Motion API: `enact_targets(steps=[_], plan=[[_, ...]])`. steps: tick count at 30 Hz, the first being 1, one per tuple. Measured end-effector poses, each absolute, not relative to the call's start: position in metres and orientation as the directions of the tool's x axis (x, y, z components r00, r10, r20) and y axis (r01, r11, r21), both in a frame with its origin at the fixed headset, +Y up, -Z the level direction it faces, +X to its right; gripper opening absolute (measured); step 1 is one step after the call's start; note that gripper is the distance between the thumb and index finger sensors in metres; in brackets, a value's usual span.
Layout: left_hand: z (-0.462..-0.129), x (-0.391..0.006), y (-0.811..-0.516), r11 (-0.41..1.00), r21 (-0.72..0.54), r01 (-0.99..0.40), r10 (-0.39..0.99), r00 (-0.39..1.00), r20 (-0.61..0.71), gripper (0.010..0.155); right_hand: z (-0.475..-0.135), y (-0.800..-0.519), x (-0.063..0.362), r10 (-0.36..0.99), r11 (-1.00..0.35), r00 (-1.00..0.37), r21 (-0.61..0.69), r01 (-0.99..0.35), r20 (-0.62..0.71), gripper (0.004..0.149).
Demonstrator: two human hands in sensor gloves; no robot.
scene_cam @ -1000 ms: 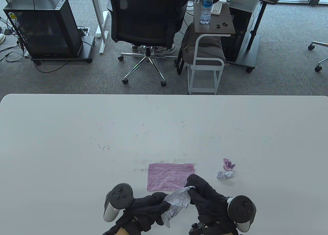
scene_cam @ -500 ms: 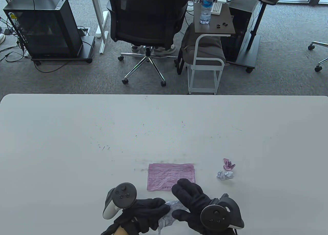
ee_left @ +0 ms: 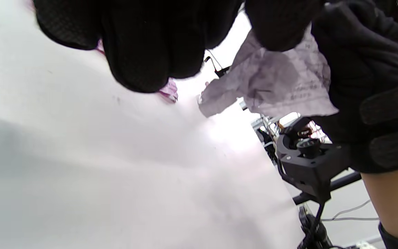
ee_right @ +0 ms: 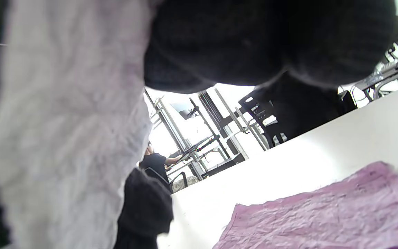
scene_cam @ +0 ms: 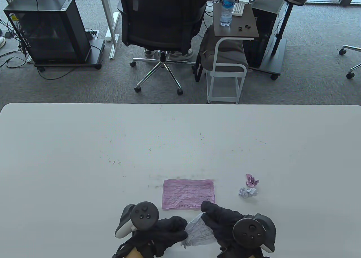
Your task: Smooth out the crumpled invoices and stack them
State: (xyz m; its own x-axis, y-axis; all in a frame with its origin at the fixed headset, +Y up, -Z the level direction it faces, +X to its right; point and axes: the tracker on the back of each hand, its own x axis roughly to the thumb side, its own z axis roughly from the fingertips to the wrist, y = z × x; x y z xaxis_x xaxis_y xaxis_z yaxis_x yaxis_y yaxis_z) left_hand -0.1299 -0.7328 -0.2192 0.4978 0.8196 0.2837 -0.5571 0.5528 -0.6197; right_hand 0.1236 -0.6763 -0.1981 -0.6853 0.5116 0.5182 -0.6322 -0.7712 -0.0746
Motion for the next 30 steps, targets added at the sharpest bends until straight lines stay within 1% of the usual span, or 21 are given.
enact_targets(steps=[1,3,4,6,7,8,9,11,13,14,16,19,21,24,25,27,29,30], plan=[[-0.219,-0.131,-0.732,0.523,-0.613,-0.593,0.845,0.457,0.278,0.078,-0.196,-0.675,0.121,0.475,-0.793,-0.705,-0.090,-0.602,0.527,0.040],[-0.218,-0.130,-0.727,0.474,-0.598,-0.646,0.879,0.381,0.285,0.089,-0.192,-0.672,0.113,0.372,-0.844,-0.749,-0.137,-0.519,0.549,0.040],[-0.216,-0.127,-0.724,0.483,-0.593,-0.645,0.876,0.366,0.315,0.093,-0.189,-0.671,0.106,0.315,-0.868,-0.766,-0.156,-0.471,0.560,0.040],[-0.211,-0.119,-0.718,0.567,-0.572,-0.593,0.824,0.401,0.401,0.095,-0.184,-0.669,0.095,0.274,-0.882,-0.766,-0.166,-0.442,0.582,0.039],[-0.208,-0.113,-0.714,0.622,-0.544,-0.563,0.783,0.431,0.448,0.092,-0.182,-0.669,0.089,0.273,-0.881,-0.759,-0.163,-0.444,0.590,0.039],[-0.206,-0.110,-0.712,0.650,-0.523,-0.552,0.759,0.451,0.469,0.086,-0.181,-0.669,0.085,0.272,-0.882,-0.757,-0.160,-0.443,0.594,0.039],[-0.204,-0.107,-0.710,0.680,-0.481,-0.553,0.732,0.478,0.485,0.079,-0.179,-0.669,0.081,0.254,-0.886,-0.761,-0.171,-0.431,0.597,0.039],[-0.205,-0.108,-0.710,0.695,-0.438,-0.570,0.717,0.501,0.485,0.067,-0.178,-0.668,0.080,0.221,-0.893,-0.773,-0.195,-0.405,0.595,0.039],[-0.208,-0.112,-0.713,0.659,-0.465,-0.591,0.751,0.487,0.446,0.057,-0.179,-0.669,0.084,0.272,-0.877,-0.759,-0.171,-0.448,0.592,0.039],[-0.210,-0.114,-0.716,0.619,-0.512,-0.596,0.785,0.466,0.408,0.054,-0.181,-0.670,0.086,0.312,-0.865,-0.751,-0.153,-0.478,0.582,0.039],[-0.213,-0.115,-0.720,0.565,-0.577,-0.589,0.823,0.448,0.349,0.051,-0.183,-0.670,0.091,0.334,-0.855,-0.751,-0.153,-0.495,0.569,0.038],[-0.216,-0.117,-0.724,0.582,-0.609,-0.538,0.804,0.493,0.332,0.050,-0.185,-0.669,0.100,0.355,-0.841,-0.754,-0.164,-0.516,0.552,0.038],[-0.217,-0.117,-0.728,0.569,-0.658,-0.493,0.799,0.521,0.301,0.051,-0.187,-0.668,0.106,0.379,-0.825,-0.753,-0.172,-0.539,0.538,0.038],[-0.219,-0.119,-0.732,0.554,-0.685,-0.474,0.794,0.547,0.263,0.052,-0.188,-0.667,0.114,0.393,-0.814,-0.757,-0.185,-0.551,0.522,0.039],[-0.219,-0.121,-0.733,0.552,-0.689,-0.470,0.792,0.554,0.256,0.050,-0.188,-0.667,0.116,0.403,-0.809,-0.756,-0.185,-0.558,0.516,0.038],[-0.221,-0.124,-0.734,0.539,-0.682,-0.495,0.802,0.549,0.235,0.044,-0.190,-0.667,0.121,0.420,-0.799,-0.754,-0.189,-0.571,0.504,0.038],[-0.222,-0.128,-0.734,0.525,-0.656,-0.542,0.822,0.524,0.225,0.043,-0.191,-0.669,0.124,0.435,-0.792,-0.753,-0.188,-0.580,0.494,0.039],[-0.223,-0.132,-0.733,0.508,-0.628,-0.589,0.842,0.495,0.217,0.043,-0.193,-0.670,0.126,0.451,-0.786,-0.749,-0.181,-0.591,0.486,0.039]])
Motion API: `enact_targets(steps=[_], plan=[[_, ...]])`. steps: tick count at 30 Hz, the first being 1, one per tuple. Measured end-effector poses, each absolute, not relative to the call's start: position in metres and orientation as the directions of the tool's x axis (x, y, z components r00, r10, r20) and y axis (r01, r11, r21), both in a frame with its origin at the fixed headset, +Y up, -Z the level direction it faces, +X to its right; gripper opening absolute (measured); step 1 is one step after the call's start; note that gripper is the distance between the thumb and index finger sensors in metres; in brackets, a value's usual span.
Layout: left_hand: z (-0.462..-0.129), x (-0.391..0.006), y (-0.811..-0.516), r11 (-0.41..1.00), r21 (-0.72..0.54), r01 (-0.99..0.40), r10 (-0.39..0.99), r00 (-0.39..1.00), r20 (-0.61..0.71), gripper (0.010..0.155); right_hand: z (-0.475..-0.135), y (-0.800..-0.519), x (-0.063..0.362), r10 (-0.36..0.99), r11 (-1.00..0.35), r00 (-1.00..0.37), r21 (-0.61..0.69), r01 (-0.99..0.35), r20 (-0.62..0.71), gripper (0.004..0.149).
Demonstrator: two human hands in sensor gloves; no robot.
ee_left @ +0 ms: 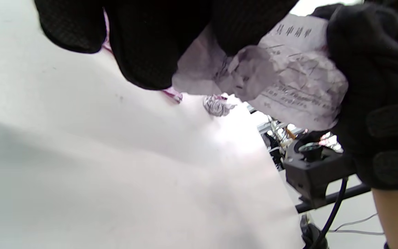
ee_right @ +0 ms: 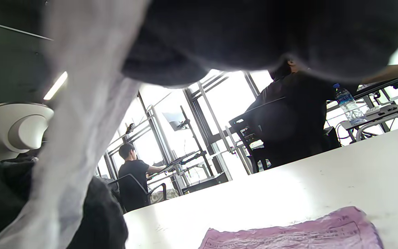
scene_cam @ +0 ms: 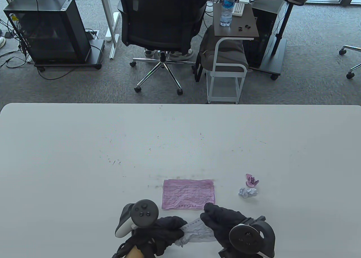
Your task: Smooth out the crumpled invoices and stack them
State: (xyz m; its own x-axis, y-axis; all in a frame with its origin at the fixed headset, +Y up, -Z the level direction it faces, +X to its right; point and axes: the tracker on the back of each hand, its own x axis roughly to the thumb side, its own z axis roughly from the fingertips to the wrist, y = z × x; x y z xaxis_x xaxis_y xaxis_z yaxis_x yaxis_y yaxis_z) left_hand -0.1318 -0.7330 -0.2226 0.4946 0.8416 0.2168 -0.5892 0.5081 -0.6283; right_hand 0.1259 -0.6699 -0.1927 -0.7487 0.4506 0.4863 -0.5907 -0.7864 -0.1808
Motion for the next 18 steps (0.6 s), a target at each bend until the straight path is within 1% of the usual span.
enact_targets(steps=[2,4,6,8,9,11,12,13,14,16,18], plan=[[-0.224,-0.138,-0.732,0.456,-0.578,-0.677,0.884,0.420,0.205,0.044,-0.197,-0.675,0.128,0.496,-0.788,-0.732,-0.110,-0.605,0.467,0.039],[-0.225,-0.144,-0.732,0.380,-0.535,-0.754,0.924,0.337,0.181,0.044,-0.202,-0.685,0.128,0.551,-0.804,-0.710,0.052,-0.592,0.438,0.040],[-0.225,-0.146,-0.731,0.378,-0.523,-0.764,0.925,0.333,0.182,0.044,-0.205,-0.689,0.131,0.545,-0.813,-0.724,0.058,-0.579,0.423,0.047],[-0.224,-0.144,-0.728,0.457,-0.506,-0.732,0.889,0.403,0.219,0.044,-0.206,-0.686,0.133,0.539,-0.816,-0.728,0.049,-0.576,0.424,0.060],[-0.223,-0.142,-0.726,0.531,-0.495,-0.688,0.846,0.467,0.258,0.044,-0.204,-0.682,0.134,0.546,-0.808,-0.710,0.056,-0.586,0.445,0.068],[-0.219,-0.134,-0.720,0.635,-0.474,-0.610,0.770,0.552,0.322,0.044,-0.198,-0.674,0.130,0.553,-0.788,-0.675,0.044,-0.614,0.488,0.076],[-0.217,-0.129,-0.718,0.665,-0.470,-0.580,0.744,0.568,0.352,0.044,-0.194,-0.671,0.124,0.527,-0.795,-0.670,0.025,-0.606,0.522,0.079],[-0.215,-0.125,-0.716,0.669,-0.473,-0.573,0.741,0.569,0.357,0.044,-0.191,-0.669,0.120,0.493,-0.816,-0.680,0.018,-0.577,0.542,0.081],[-0.213,-0.121,-0.715,0.666,-0.485,-0.567,0.743,0.562,0.363,0.044,-0.188,-0.668,0.112,0.422,-0.864,-0.708,0.012,-0.504,0.566,0.083],[-0.211,-0.116,-0.713,0.671,-0.491,-0.555,0.739,0.556,0.382,0.044,-0.186,-0.671,0.099,0.333,-0.921,-0.740,0.033,-0.388,0.584,0.085],[-0.209,-0.115,-0.712,0.674,-0.494,-0.550,0.737,0.544,0.400,0.044,-0.189,-0.677,0.090,0.307,-0.945,-0.756,0.089,-0.316,0.578,0.081]])
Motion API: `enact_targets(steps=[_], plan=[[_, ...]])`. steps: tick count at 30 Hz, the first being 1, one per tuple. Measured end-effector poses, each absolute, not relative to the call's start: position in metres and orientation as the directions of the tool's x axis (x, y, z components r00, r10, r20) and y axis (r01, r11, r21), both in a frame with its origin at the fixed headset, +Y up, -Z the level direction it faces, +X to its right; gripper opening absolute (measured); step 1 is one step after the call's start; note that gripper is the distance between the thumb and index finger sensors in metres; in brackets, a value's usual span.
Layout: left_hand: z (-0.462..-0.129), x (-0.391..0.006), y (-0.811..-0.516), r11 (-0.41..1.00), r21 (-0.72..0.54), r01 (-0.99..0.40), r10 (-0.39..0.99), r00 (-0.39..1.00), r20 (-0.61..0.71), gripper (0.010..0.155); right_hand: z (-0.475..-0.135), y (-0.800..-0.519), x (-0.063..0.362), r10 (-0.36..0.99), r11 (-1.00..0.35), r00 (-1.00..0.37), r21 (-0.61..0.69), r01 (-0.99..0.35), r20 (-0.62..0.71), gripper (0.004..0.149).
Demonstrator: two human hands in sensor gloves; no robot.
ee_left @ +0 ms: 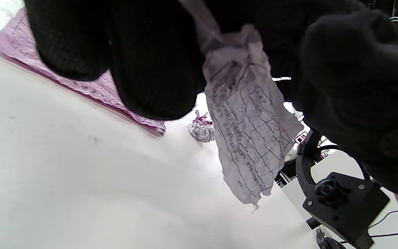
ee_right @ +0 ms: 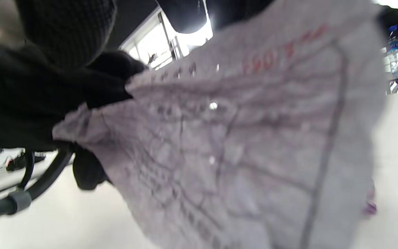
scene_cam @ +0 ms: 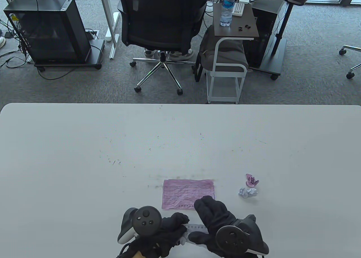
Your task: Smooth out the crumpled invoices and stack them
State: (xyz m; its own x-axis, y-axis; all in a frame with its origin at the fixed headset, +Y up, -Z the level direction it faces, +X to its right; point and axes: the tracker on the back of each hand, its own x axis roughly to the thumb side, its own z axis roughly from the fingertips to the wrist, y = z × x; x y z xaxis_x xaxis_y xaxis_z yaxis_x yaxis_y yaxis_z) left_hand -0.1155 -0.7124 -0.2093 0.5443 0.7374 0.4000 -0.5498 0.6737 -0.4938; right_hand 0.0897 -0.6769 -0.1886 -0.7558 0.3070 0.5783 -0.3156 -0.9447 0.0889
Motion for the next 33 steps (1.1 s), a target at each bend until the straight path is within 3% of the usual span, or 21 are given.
enact_targets(steps=[2,7,17,23,25,27,29,31,33], plan=[[-0.209,-0.116,-0.713,0.629,-0.529,-0.570,0.777,0.489,0.397,0.045,-0.192,-0.684,0.086,0.339,-0.937,-0.747,0.139,-0.320,0.572,0.068],[-0.212,-0.119,-0.718,0.574,-0.559,-0.599,0.819,0.433,0.377,0.046,-0.200,-0.694,0.093,0.535,-0.838,-0.680,0.217,-0.500,0.501,0.045],[-0.220,-0.131,-0.725,0.445,-0.556,-0.702,0.895,0.348,0.279,0.046,-0.201,-0.688,0.113,0.598,-0.762,-0.654,0.073,-0.644,0.464,0.038],[-0.225,-0.151,-0.734,0.321,-0.417,-0.850,0.947,0.284,0.149,0.047,-0.201,-0.686,0.124,0.665,-0.665,-0.613,-0.034,-0.746,0.427,0.038],[-0.227,-0.152,-0.741,0.261,-0.459,-0.850,0.965,0.247,0.091,0.053,-0.201,-0.687,0.128,0.719,-0.609,-0.575,-0.044,-0.792,0.390,0.040],[-0.226,-0.143,-0.748,0.164,-0.622,-0.766,0.984,0.170,0.051,0.066,-0.201,-0.689,0.127,0.751,-0.568,-0.535,-0.034,-0.822,0.386,0.041],[-0.223,-0.131,-0.749,0.128,-0.701,-0.701,0.989,0.141,0.040,0.081,-0.200,-0.689,0.124,0.741,-0.573,-0.538,-0.039,-0.818,0.401,0.042],[-0.220,-0.122,-0.745,0.151,-0.704,-0.694,0.988,0.136,0.078,0.090,-0.199,-0.690,0.118,0.716,-0.606,-0.557,-0.022,-0.796,0.421,0.042],[-0.219,-0.119,-0.741,0.155,-0.692,-0.705,0.988,0.110,0.110,0.086,-0.197,-0.691,0.112,0.701,-0.622,-0.562,-0.009,-0.783,0.439,0.041]])
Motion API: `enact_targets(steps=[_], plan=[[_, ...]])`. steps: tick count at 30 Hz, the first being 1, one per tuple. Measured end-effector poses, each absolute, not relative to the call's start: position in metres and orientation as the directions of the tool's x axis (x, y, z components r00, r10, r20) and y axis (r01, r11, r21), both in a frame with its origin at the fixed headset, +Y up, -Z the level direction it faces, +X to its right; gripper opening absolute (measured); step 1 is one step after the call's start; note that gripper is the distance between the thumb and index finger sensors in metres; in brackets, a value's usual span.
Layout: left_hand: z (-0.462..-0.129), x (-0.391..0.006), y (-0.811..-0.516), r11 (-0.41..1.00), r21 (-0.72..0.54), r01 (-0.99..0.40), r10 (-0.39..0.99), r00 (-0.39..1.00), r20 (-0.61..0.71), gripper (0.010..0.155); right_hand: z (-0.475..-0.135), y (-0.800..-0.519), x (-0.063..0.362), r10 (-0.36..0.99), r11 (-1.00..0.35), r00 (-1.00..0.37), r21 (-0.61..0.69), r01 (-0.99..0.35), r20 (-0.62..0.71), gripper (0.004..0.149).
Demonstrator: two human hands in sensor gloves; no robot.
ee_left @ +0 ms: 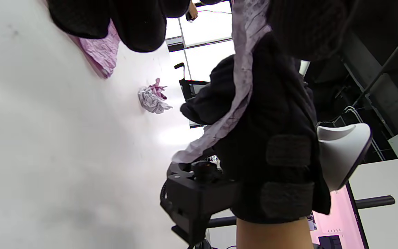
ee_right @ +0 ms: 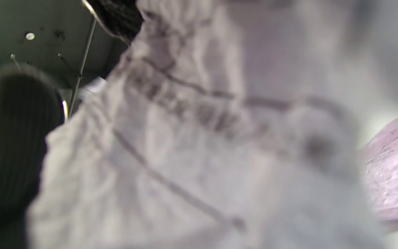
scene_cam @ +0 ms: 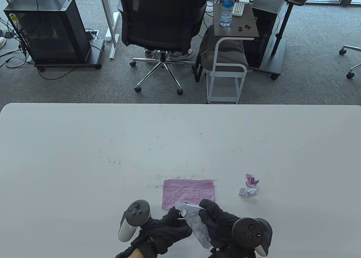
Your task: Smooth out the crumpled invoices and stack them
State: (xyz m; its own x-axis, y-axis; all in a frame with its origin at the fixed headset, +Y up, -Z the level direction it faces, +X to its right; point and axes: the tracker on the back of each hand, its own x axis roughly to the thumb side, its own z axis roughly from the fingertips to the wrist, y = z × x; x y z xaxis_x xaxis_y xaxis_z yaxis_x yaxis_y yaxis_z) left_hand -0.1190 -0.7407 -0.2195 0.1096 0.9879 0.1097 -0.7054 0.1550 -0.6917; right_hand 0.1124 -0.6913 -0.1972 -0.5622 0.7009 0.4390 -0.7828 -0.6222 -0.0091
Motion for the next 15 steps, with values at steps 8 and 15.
enact_targets(steps=[8,15], plan=[[-0.221,-0.137,-0.736,0.168,-0.491,-0.854,0.984,0.119,0.130,0.043,-0.201,-0.695,0.112,0.793,-0.504,-0.463,0.000,-0.864,0.396,0.040],[-0.222,-0.136,-0.743,0.171,-0.498,-0.850,0.985,0.152,0.080,0.043,-0.206,-0.699,0.129,0.858,-0.411,-0.401,-0.039,-0.911,0.321,0.040]])
